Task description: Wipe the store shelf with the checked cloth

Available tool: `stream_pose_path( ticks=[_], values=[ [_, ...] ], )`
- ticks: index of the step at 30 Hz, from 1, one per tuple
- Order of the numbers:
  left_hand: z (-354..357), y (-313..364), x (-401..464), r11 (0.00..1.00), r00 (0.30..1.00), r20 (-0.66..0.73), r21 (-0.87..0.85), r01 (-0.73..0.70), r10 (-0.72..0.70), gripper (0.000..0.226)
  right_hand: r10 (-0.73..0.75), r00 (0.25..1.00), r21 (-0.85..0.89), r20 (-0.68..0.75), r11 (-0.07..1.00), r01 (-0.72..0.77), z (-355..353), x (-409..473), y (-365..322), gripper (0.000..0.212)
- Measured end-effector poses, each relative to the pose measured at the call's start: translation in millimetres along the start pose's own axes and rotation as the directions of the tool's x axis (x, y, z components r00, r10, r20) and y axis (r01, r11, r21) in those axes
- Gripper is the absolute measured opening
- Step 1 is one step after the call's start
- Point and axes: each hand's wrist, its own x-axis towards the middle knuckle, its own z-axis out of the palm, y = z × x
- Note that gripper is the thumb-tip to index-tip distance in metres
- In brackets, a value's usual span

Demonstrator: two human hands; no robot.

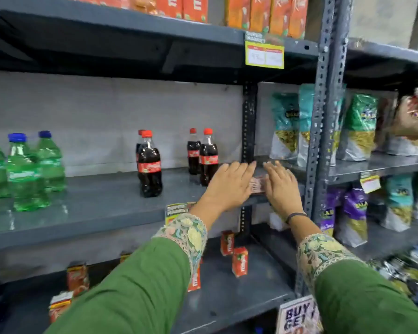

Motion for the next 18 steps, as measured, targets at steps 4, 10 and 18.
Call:
stream_pose_path(
  ticks=[4,10,18],
  values=[
    [32.1,24.0,9.7,0.993,0.983,0.168,-0.080,0.090,-0.075,0.058,-0.081,0.995,0.046,0.053,0.996,0.078,11.7,-13.4,16.9,0.042],
    [24.1,28.4,-7.6,0.991,0.989,0.120,-0.085,0.100,-0.089,0.043,-0.184,0.978,-0.078,-0.093,0.981,0.177,22.9,-39.6,29.5,0.053],
    [13.6,22.9,-161.5,0.988,0.968,-0.244,-0.154,0.029,-0.067,0.028,-0.262,0.886,0.101,-0.383,0.941,0.322,56.4,-150.0,-41.4,0.025]
  ],
)
